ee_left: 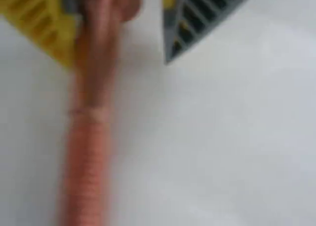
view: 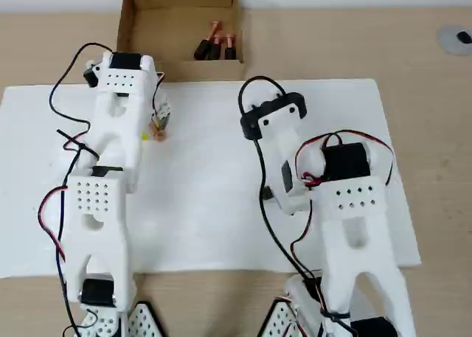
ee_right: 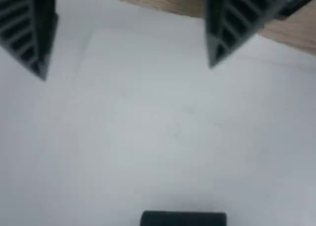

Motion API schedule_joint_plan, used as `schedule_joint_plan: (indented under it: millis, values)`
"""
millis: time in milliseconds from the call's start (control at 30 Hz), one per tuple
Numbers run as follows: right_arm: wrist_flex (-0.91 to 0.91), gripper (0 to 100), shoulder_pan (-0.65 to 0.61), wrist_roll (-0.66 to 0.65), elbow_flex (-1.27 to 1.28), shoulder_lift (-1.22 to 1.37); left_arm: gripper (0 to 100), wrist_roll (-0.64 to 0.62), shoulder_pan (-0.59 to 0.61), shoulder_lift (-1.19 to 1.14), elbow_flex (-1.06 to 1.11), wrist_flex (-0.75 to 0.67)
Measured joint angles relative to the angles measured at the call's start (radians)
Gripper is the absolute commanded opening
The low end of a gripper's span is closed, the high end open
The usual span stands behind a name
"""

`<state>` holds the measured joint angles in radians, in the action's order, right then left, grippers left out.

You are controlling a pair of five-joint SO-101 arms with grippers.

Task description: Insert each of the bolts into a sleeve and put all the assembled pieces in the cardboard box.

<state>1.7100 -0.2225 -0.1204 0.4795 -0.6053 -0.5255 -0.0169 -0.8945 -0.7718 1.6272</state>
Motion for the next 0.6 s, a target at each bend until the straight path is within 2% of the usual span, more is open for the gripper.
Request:
schedule_joint_plan:
  millis: [267, 467, 600]
  values:
    - [0.0, 24.9, 0.0, 0.0, 0.0, 0.0, 1, 0.213, -0.012, -0.038, -0.084, 0.034]
    - [0.0, 24.9, 0.0, 0.0, 0.0, 0.0, 0, 0.474, -0.003, -0.063, -0.265, 0.115]
    - [0.0, 24.9, 0.0, 0.0, 0.0, 0.0, 0, 0.669, -0.005, 0.021, -0.342, 0.12]
